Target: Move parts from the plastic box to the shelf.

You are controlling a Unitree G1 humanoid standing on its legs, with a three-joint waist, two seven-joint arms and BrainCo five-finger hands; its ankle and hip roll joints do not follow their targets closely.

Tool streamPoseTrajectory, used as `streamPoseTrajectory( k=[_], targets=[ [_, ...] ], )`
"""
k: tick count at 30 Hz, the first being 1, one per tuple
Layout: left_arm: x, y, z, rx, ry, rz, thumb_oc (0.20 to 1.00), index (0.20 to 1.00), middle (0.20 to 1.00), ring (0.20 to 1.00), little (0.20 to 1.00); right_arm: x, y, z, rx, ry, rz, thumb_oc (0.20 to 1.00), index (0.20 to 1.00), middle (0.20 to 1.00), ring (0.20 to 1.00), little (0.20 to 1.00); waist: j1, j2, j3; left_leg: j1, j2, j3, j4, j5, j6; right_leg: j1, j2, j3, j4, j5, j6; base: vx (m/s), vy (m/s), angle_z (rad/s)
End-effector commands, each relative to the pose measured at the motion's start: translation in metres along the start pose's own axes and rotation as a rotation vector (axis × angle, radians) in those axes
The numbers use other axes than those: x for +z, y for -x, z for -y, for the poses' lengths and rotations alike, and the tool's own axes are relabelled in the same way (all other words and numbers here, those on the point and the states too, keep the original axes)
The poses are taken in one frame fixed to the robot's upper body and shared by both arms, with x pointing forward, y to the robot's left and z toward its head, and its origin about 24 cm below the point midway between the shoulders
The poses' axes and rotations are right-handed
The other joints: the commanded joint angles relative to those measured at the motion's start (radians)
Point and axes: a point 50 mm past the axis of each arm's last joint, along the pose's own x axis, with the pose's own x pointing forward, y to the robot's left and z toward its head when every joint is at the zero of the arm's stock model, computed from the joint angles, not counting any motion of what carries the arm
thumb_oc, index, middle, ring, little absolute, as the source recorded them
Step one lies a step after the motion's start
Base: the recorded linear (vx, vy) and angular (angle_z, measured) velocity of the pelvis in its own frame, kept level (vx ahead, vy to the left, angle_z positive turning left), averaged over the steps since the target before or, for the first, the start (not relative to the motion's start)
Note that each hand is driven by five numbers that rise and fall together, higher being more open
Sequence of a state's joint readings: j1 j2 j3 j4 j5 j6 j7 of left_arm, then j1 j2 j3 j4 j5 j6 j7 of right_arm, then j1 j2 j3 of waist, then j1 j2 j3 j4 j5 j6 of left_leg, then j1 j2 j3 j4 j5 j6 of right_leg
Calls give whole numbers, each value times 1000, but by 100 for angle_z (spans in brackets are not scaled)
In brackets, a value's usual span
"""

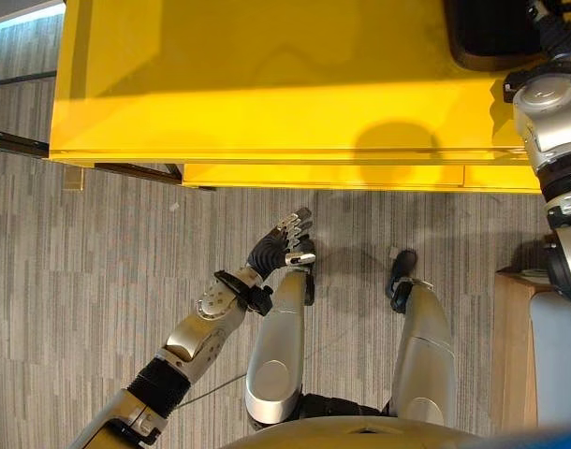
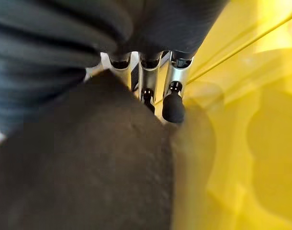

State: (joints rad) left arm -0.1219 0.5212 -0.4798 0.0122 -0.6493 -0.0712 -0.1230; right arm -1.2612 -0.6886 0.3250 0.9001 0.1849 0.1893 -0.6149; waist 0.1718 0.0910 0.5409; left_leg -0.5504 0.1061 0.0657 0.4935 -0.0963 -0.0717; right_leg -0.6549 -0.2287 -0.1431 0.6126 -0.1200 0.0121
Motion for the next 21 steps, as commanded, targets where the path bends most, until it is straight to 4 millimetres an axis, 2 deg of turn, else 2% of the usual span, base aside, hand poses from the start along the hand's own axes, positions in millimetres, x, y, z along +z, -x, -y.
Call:
streamPoseTrajectory(
  k=[1, 6, 13, 14, 15, 21],
  targets=[
    [3, 11, 21, -116, -21, 24, 1000, 1000, 1000, 1000, 1000, 7, -12, 19, -25, 18, 14, 1000, 1000, 1000, 1000, 1000, 9, 32, -21, 14, -1, -7, -11, -45, 25, 67, 11, -26, 151, -170, 18, 17, 51, -2],
    [4, 9, 20, -110, -12, 14, 1000, 1000, 1000, 1000, 1000, -1, -9, 19, -70, 18, -14, 1000, 1000, 1000, 1000, 1000, -4, 33, -21, 28, -1, 4, -11, -53, 26, 76, 12, -20, 143, -169, 21, 9, 15, -3],
    [1, 8, 24, -121, -15, -3, 1000, 1000, 1000, 1000, 1000, 1, -2, 10, -52, -18, 24, 1000, 1000, 1000, 1000, 1000, -13, 35, -21, 45, -1, 11, -24, -54, 26, 89, 13, -14, 125, -162, 27, 0, 0, 0],
    [0, 8, 23, -117, -14, -3, 1000, 1000, 1000, 1000, 1000, 1, -1, 9, -49, -24, 32, 1000, 1000, 1000, 1000, 1000, -15, 35, -21, 52, 0, 14, -29, -52, 26, 94, 14, -13, 120, -161, 27, -93, 17, -1],
    [2, 6, 23, -115, -13, 5, 1000, 1000, 1000, 1000, 1000, 4, 1, 8, -53, -33, 46, 1000, 1000, 1000, 1000, 1000, -16, 36, -21, 40, 5, 22, -42, -26, 32, 81, 16, -21, 106, -134, 20, -90, 13, 0],
    [-3, 7, 22, -76, -30, -30, 1000, 1000, 1000, 1000, 1000, -2, 9, 2, -18, -141, 36, 1000, 1000, 1000, 1000, 1000, -29, 33, -21, 77, 6, 31, -64, -21, 31, 114, 15, -16, 80, -126, 25, -17, 7, -2]
  ],
)
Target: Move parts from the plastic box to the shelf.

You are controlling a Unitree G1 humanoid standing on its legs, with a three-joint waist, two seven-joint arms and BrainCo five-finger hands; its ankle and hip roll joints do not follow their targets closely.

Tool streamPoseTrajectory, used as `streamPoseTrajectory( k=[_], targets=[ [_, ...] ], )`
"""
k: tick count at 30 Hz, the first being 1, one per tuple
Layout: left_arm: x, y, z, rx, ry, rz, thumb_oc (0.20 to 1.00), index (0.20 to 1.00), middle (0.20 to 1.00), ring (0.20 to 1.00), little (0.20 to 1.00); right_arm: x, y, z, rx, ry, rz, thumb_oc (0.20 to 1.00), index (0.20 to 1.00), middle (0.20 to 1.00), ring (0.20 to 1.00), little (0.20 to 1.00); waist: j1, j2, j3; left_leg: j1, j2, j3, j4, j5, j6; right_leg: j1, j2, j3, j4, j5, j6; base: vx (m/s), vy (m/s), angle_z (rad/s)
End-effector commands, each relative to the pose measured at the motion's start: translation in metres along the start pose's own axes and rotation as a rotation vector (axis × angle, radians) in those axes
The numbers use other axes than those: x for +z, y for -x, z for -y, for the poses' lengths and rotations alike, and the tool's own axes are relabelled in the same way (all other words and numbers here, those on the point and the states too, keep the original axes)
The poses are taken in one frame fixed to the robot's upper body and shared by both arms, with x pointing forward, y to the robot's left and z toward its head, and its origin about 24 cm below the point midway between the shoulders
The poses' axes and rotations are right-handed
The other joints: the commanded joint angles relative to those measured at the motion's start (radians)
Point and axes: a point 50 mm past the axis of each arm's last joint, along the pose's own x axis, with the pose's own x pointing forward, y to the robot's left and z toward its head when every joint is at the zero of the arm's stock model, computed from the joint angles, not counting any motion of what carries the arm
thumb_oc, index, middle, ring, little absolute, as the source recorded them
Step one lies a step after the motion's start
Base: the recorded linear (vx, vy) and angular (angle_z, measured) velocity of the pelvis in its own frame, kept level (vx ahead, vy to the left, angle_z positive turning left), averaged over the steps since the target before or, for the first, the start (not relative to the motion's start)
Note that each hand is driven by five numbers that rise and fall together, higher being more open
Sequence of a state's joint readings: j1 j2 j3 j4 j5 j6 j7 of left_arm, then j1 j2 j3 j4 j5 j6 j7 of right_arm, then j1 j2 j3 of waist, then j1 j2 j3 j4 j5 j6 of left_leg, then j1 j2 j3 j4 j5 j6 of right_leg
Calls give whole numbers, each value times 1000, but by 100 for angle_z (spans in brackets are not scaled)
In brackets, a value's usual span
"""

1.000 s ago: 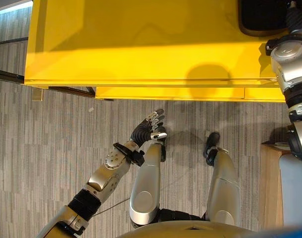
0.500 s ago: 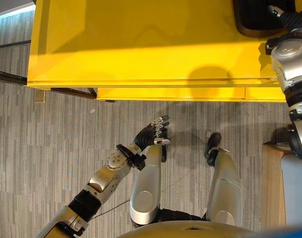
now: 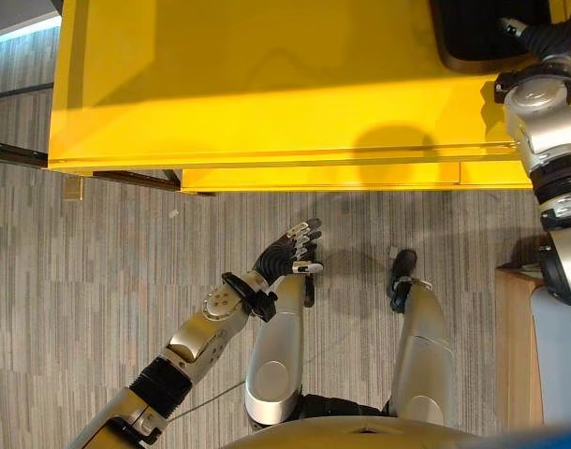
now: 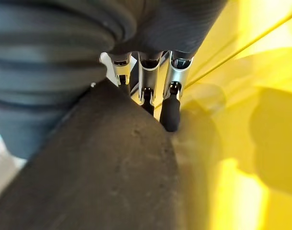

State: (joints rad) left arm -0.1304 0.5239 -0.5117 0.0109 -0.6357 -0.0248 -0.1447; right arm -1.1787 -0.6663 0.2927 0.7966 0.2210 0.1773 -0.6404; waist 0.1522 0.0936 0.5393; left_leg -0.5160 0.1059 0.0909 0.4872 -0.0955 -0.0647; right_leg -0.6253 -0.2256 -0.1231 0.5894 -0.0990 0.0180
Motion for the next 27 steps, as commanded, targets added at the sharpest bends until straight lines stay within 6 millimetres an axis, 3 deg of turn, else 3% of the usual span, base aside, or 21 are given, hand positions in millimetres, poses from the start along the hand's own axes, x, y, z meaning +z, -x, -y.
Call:
streamPoseTrajectory(
  k=[1, 11, 16, 27],
  targets=[
    [1, 8, 13, -16, -23, 17, 1000, 1000, 1000, 1000, 1000, 6, -3, 11, -41, -85, 46, 1000, 1000, 1000, 1000, 1000, -11, 30, -19, 48, 6, 7, -59, -22, 24, 89, 12, -36, 101, -146, 20, -2, -3, -4],
    [-16, 13, 3, 74, -4, -28, 1000, 1000, 1000, 1000, 1000, 26, 3, 13, -79, -232, 121, 1000, 1000, 1000, 1000, 1000, -15, 31, -19, 96, 1, 13, -81, -17, 19, 132, 9, -35, 79, -143, 22, -2, -1, -2],
    [-21, 15, 2, 113, -5, -28, 1000, 1000, 1000, 1000, 1000, 43, 10, 25, -192, -242, 280, 1000, 1000, 1000, 1000, 1000, -22, 34, -19, 141, -3, 16, -104, -12, 19, 170, 5, -36, 59, -140, 27, 8, 20, -1],
    [-23, 16, 3, 97, -6, -14, 1000, 1000, 1000, 1000, 1000, 72, 26, 21, -103, -448, 379, 1000, 1000, 1000, 1000, 1000, -29, 47, -19, 191, -16, 17, -127, -5, 16, 215, -3, -31, 31, -130, 30, 7, 16, 0]
  ],
)
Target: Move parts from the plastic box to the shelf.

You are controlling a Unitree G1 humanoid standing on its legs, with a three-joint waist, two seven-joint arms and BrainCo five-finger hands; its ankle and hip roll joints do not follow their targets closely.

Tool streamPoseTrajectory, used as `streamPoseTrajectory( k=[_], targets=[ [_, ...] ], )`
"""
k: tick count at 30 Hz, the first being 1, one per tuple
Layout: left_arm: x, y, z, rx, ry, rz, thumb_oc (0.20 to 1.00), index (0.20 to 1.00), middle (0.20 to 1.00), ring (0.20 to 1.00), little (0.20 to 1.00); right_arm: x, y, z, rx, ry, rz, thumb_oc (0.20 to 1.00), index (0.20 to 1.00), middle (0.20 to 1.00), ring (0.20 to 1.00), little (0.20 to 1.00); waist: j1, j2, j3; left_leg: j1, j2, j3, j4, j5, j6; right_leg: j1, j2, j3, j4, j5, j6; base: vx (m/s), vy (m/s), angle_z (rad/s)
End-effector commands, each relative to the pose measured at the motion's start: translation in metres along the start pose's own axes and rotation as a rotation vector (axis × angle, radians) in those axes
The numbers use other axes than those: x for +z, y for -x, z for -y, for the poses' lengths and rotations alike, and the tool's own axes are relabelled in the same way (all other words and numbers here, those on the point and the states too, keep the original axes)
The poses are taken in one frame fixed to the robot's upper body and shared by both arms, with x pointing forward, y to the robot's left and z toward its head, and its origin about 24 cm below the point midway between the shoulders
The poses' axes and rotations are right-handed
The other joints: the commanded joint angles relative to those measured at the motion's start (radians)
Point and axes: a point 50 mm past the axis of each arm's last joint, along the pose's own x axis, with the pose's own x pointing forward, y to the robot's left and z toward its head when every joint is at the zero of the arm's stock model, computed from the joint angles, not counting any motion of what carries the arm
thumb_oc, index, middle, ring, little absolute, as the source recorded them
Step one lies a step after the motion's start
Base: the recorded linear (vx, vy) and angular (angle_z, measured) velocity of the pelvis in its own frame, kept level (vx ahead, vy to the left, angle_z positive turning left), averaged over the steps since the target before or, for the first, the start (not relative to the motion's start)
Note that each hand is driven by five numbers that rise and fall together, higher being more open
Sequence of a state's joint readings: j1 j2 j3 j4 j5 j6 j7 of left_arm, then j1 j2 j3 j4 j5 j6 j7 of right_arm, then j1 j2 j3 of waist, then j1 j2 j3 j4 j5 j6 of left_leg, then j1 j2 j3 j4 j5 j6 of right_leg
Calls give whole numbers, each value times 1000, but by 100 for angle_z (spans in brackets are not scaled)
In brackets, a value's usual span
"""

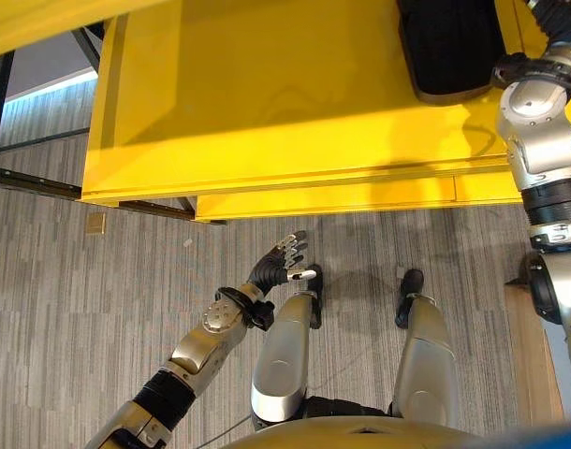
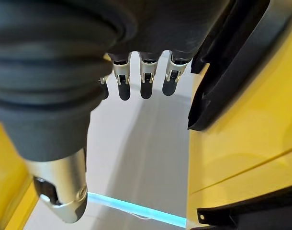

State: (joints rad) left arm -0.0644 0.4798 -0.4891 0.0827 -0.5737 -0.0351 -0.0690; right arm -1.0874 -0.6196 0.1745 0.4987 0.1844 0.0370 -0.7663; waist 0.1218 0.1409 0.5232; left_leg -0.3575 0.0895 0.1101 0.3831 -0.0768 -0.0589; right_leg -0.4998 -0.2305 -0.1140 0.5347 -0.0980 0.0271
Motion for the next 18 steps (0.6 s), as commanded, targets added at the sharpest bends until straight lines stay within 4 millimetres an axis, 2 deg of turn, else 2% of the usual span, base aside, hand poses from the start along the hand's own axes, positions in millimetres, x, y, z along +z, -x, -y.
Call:
streamPoseTrajectory(
  k=[1, 3, 5, 6, 7, 8, 11, 12, 13, 14, 18],
  targets=[
    [3, 7, 9, -42, -22, 63, 1000, 1000, 1000, 1000, 1000, 34, -1, 4, 5, -190, 145, 1000, 1000, 1000, 1000, 1000, 0, -1, -3, 41, 0, 0, -31, -21, 9, 96, 3, -40, 78, -129, 21, 0, 0, 0],
    [3, 8, 7, -28, -5, 75, 1000, 1000, 1000, 1000, 1000, 36, 11, -2, 58, -245, 142, 1000, 1000, 1000, 1000, 1000, -11, -2, -3, 74, 1, 5, -58, -13, 6, 125, 2, -39, 50, -120, 26, -5, 53, 0],
    [2, 9, 5, -12, 34, 78, 1000, 1000, 1000, 1000, 1000, 24, 27, -5, 117, -289, 82, 1000, 1000, 1000, 1000, 1000, -25, -8, -12, 109, 8, 11, -95, 1, 4, 156, 3, -38, 9, -102, 30, 19, 70, -3],
    [1, 13, 1, 26, 87, 96, 1000, 1000, 1000, 1000, 1000, -1, 48, -4, 203, -275, -10, 1000, 1000, 1000, 1000, 1000, -44, -18, -32, 138, 20, 17, -134, 13, 0, 180, 6, -35, -33, -88, 37, 58, 85, -6],
    [0, 14, 0, 46, 112, 106, 1000, 1000, 1000, 1000, 1000, -13, 59, -4, 246, -271, -64, 1000, 1000, 1000, 1000, 1000, -53, -22, -40, 153, 26, 19, -153, 20, -2, 192, 9, -33, -53, -81, 38, 80, 103, -1],
    [-1, 16, -2, 73, 149, 116, 1000, 1000, 1000, 1000, 1000, -34, 84, -5, 319, -253, -145, 1000, 1000, 1000, 1000, 1000, -70, -31, -48, 181, 34, 21, -178, 27, -6, 219, 10, -29, -80, -76, 41, 64, 79, -1],
    [-8, 24, -5, 123, 176, 121, 1000, 1000, 1000, 1000, 1000, -78, 149, 6, 451, -213, -329, 1000, 1000, 1000, 1000, 1000, -111, -59, -82, 229, 66, 39, -239, 55, -12, 267, 28, -17, -166, -36, 46, 57, 69, -11],
    [-11, 28, -5, 139, 168, 116, 1000, 1000, 1000, 1000, 1000, -100, 186, 26, 530, -174, -438, 1000, 1000, 1000, 1000, 1000, -137, -80, -108, 260, 81, 55, -272, 66, -15, 303, 36, -12, -224, -12, 54, 12, 142, -36],
    [-12, 32, -6, 162, 164, 113, 1000, 1000, 1000, 1000, 1000, -111, 211, 40, 603, -139, -513, 1000, 1000, 1000, 1000, 1000, -163, -94, -129, 280, 90, 69, -284, 72, -18, 327, 43, -10, -256, 3, 57, -3, 171, -43],
    [-12, 34, -8, 168, 160, 112, 1000, 1000, 1000, 1000, 1000, -115, 221, 47, 635, -129, -553, 1000, 1000, 1000, 1000, 1000, -175, -102, -141, 291, 91, 79, -284, 71, -17, 340, 43, -8, -269, 12, 60, -13, 153, -36],
    [-15, 43, -13, 174, 121, 93, 1000, 1000, 1000, 1000, 1000, -117, 239, 66, 723, -104, -604, 1000, 1000, 1000, 1000, 1000, -199, -130, -184, 329, 85, 115, -290, 56, -3, 379, 35, -8, -320, 44, 84, -20, 112, -24]
  ],
)
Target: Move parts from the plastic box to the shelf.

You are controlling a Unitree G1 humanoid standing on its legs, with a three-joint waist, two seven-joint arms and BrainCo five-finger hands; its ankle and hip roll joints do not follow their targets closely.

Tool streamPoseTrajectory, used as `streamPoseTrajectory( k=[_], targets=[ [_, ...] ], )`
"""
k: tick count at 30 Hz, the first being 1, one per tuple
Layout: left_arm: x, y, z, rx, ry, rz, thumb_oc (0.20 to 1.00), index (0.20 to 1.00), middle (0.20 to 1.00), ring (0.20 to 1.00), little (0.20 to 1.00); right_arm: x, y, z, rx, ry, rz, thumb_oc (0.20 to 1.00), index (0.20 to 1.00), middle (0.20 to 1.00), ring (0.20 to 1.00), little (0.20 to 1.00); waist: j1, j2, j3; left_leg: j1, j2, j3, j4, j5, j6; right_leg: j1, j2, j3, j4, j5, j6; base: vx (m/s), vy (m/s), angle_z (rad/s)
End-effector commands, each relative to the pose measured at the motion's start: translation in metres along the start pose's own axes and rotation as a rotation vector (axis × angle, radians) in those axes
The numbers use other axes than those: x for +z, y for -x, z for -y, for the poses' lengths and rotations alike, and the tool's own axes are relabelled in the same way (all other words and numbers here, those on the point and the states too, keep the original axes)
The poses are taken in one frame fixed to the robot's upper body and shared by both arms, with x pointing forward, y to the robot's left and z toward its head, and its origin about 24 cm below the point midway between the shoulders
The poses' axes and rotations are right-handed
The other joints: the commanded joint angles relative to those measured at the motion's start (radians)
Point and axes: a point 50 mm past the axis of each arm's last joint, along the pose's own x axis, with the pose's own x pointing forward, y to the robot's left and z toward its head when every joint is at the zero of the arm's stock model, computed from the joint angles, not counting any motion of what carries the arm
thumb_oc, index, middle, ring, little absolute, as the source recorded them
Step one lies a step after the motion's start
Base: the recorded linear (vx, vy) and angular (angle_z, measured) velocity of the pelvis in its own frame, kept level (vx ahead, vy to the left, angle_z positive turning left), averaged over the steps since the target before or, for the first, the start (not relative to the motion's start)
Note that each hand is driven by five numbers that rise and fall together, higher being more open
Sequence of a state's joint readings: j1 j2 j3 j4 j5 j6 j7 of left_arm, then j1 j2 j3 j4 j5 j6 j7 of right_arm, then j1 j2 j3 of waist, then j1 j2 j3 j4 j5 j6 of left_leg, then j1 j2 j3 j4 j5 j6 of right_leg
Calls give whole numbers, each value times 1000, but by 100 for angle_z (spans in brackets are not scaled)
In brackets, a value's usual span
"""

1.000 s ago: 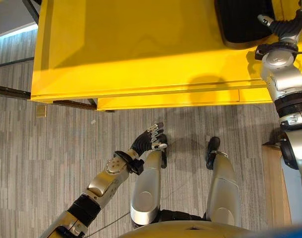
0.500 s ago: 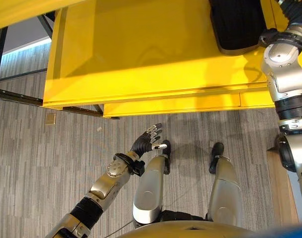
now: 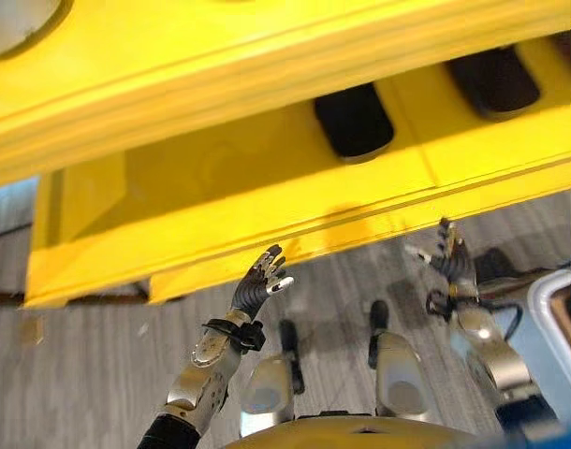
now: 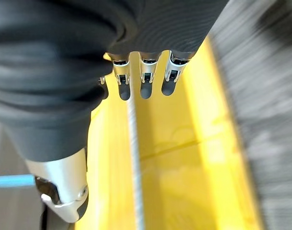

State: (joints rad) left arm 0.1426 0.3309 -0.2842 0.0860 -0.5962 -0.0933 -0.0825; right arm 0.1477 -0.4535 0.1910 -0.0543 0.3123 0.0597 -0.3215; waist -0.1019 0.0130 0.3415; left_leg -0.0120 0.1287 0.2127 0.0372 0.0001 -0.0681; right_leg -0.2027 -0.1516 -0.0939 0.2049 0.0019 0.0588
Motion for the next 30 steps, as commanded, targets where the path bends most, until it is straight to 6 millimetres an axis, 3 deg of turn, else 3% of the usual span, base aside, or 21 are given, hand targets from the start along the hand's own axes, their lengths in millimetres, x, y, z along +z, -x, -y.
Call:
streamPoseTrajectory(
  k=[1, 6, 7, 9, 11, 12, 14, 17, 18, 21, 24, 26, 30],
  targets=[
    [15, 11, -2, -47, -134, 55, 1000, 1000, 1000, 1000, 1000, 54, -16, -7, 101, -40, 208, 1000, 1000, 1000, 1000, 1000, 23, -9, -12, -8, 42, 21, 56, -27, 11, 92, -46, -28, -1, -49, 57, -18, 161, -8],
    [16, 10, 6, -155, -195, 15, 1000, 1000, 1000, 1000, 1000, 42, -17, -11, 63, -83, 139, 1000, 1000, 1000, 1000, 1000, 26, -51, -42, 37, -1, 99, 95, -94, 60, 144, -97, -59, -59, 21, 107, -40, 213, -4],
    [11, 8, 9, -170, -200, -20, 1000, 1000, 1000, 1000, 1000, 39, -17, -12, 33, -94, 121, 1000, 1000, 1000, 1000, 1000, 24, -65, -45, 55, -15, 132, 98, -111, 71, 151, -119, -79, -109, 88, 122, -31, 181, -7],
    [6, 7, 12, -175, -198, -37, 1000, 1000, 1000, 1000, 1000, 36, -18, -13, 19, -99, 111, 1000, 1000, 1000, 1000, 1000, 19, -75, -47, 74, -25, 152, 81, -117, 72, 133, -138, -85, -157, 167, 140, -43, 116, -39],
    [1, 8, 14, -175, -194, -55, 1000, 1000, 1000, 1000, 1000, 33, -18, -12, 1, -102, 103, 1000, 1000, 1000, 1000, 1000, 13, -79, -47, 94, -26, 178, 60, -120, 74, 101, -144, -93, -154, 209, 153, -45, 102, -75],
    [-4, 9, 14, -172, -202, -73, 1000, 1000, 1000, 1000, 1000, 31, -18, -12, 1, -97, 99, 1000, 1000, 1000, 1000, 1000, 15, -71, -50, 113, -19, 191, 48, -135, 72, 107, -137, -111, -136, 189, 164, -114, 110, -94],
    [-8, 10, 12, -143, -218, -80, 1000, 1000, 1000, 1000, 1000, 30, -19, -12, 2, -86, 112, 1000, 1000, 1000, 1000, 1000, 20, -68, -58, 106, -3, 237, 43, -117, 79, 107, -144, -155, -42, 166, 148, -153, 15, -125],
    [-3, 9, 5, -133, -187, -66, 1000, 1000, 1000, 1000, 1000, 29, -20, -12, 7, -119, 102, 1000, 1000, 1000, 1000, 1000, 51, -56, -72, 62, 24, 301, 85, -122, 110, 159, -197, -218, 122, 114, 111, -186, -200, -84],
    [-2, 8, 4, -142, -199, -78, 1000, 1000, 1000, 1000, 1000, 29, -22, -12, -17, -140, 100, 1000, 1000, 1000, 1000, 1000, 68, -55, -79, 35, 37, 320, 113, -133, 120, 202, -184, -240, 157, 35, 92, -157, -304, -56],
    [-2, 4, 4, -135, -197, -82, 1000, 1000, 1000, 1000, 1000, 31, -30, -16, -27, -142, 99, 1000, 1000, 1000, 1000, 1000, 91, -72, -79, -8, 55, 350, 178, -148, 121, 242, -162, -292, 95, 0, 73, -84, -312, -66],
    [-5, 4, 6, -130, -140, -86, 1000, 1000, 1000, 1000, 1000, 32, -33, -19, -42, -117, 83, 1000, 1000, 1000, 1000, 1000, 103, -77, -76, -15, 94, 382, 200, -128, 92, 280, -135, -354, 17, -37, 70, 7, -324, -96],
    [-4, 5, 6, -126, -133, -82, 1000, 1000, 1000, 1000, 1000, 31, -32, -16, -54, -88, 72, 1000, 1000, 1000, 1000, 1000, 98, -77, -77, -7, 102, 387, 194, -114, 83, 278, -130, -353, 9, -30, 74, 30, -260, -117],
    [-2, 2, 5, -63, -20, -48, 1000, 1000, 1000, 1000, 1000, 22, -38, 8, -201, -26, 31, 1000, 1000, 1000, 1000, 1000, 48, -72, -77, 25, 144, 385, 140, -50, 37, 244, -62, -326, 10, -101, 41, 50, -380, -66]
  ],
)
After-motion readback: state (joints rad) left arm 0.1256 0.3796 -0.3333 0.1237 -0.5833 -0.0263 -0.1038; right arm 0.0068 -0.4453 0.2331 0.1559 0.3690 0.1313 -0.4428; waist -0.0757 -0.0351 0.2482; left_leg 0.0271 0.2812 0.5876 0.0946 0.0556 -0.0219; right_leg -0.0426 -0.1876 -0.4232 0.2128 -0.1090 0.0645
